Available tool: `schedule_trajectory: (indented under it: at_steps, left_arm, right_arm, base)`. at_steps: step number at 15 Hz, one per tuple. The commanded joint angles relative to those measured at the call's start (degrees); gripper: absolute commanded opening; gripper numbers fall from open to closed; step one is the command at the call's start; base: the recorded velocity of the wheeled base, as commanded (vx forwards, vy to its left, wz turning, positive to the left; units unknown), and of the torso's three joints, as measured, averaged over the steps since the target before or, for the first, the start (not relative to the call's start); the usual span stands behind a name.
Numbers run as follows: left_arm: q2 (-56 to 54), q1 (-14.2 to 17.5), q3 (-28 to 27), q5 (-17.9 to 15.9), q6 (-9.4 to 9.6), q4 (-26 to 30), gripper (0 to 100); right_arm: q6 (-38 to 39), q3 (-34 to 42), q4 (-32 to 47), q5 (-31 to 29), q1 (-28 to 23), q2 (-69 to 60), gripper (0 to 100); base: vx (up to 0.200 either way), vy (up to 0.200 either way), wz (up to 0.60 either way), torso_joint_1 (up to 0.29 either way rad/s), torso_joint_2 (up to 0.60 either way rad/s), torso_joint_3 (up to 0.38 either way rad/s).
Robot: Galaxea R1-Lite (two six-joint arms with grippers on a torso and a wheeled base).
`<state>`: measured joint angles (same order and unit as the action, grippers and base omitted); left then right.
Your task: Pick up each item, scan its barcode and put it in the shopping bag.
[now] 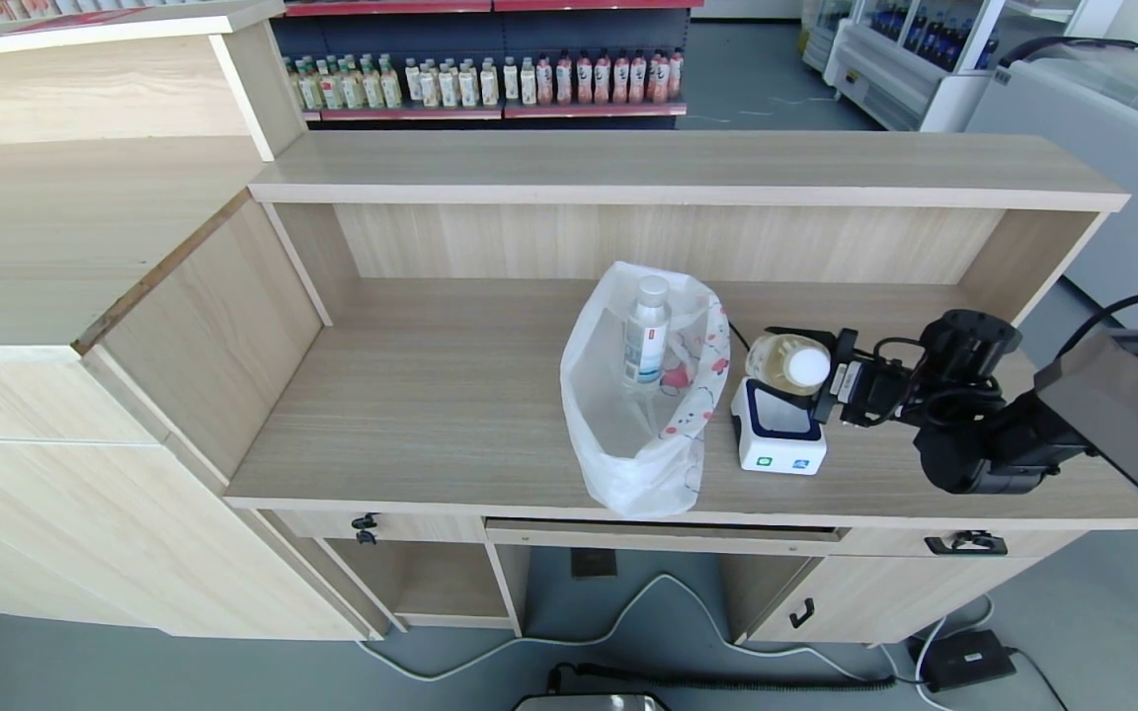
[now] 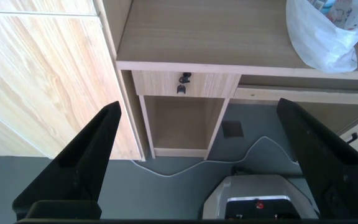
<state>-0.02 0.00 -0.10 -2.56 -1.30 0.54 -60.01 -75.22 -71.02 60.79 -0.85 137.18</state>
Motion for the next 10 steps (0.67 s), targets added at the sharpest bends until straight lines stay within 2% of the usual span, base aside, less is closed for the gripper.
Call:
schedule_trajectory:
  at_steps: [1, 10]
  left_arm:
    - [0.0, 0.0, 0.0, 0.0, -0.01, 0.0, 100]
    - [0.0, 0.0, 0.0, 0.0, -0.01, 0.0, 100]
  right_arm:
    - [0.0, -0.1, 0.0, 0.0, 0.1, 0.5, 0]
    - [0.2, -0.2, 0.0, -0.2, 0.8, 0.6, 0]
  base:
    - [0.0, 0.0, 0.0, 0.0, 0.0, 0.0]
    - [0.0, 0.0, 0.0, 0.0, 0.0, 0.0]
